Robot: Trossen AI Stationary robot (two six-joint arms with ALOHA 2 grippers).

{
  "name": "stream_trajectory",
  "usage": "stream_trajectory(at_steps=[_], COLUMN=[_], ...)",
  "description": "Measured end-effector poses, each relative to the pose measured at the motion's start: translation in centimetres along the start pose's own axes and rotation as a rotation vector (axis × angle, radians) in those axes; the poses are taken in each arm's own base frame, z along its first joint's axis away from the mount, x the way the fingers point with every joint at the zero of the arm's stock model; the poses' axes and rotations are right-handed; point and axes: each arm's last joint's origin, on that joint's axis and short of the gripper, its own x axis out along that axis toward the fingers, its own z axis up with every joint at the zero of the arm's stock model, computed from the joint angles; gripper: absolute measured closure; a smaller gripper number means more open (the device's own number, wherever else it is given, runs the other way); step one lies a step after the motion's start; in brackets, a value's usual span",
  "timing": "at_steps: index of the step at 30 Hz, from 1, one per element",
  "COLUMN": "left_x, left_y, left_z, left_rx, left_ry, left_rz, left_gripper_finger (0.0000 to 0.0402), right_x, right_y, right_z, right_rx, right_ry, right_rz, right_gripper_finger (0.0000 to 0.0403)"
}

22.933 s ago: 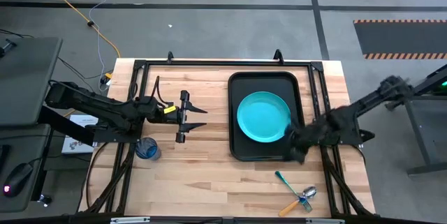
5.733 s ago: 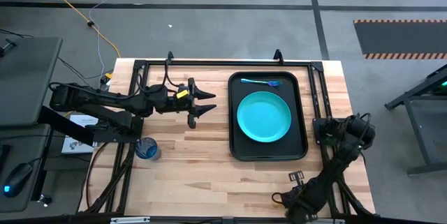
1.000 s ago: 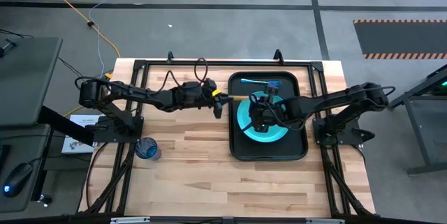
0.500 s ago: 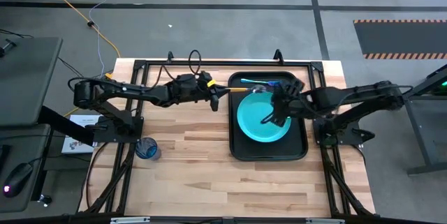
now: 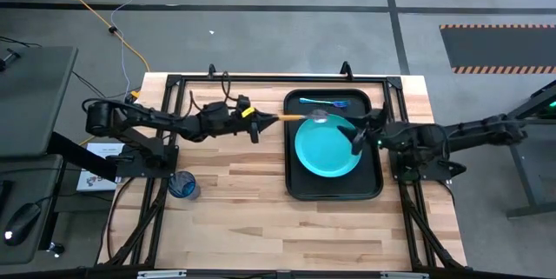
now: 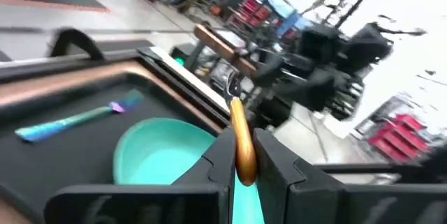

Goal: Pick and place plate/cup/fork/spoon on tray
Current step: Put the yellow spoon on the black serving tray to the left side of the blue plate

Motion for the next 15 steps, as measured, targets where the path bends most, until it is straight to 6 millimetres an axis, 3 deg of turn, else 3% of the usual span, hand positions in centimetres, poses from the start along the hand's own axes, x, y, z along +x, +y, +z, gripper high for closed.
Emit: stream_trajectory(at_steps=[6,15], left_x=[1.2,2.9], left_y=[-1.1,-1.5], left_z=[-0.5,-0.2], left_rx=[-0.004,-0.003], left_ry=[0.016,0.013], left_rz=[-0.031,-0.036], left_gripper_finger=[0.0378,0.0378], right_x=[0.8,2.0], right_y=[-1.2,-0.7], right_z=[-0.6,-0.7], right_rx=[0.086,0.095], right_ry=[-0.033,-0.003], right_rz=[0.021,0.084], right_gripper_finger=[0.0160,0.0160])
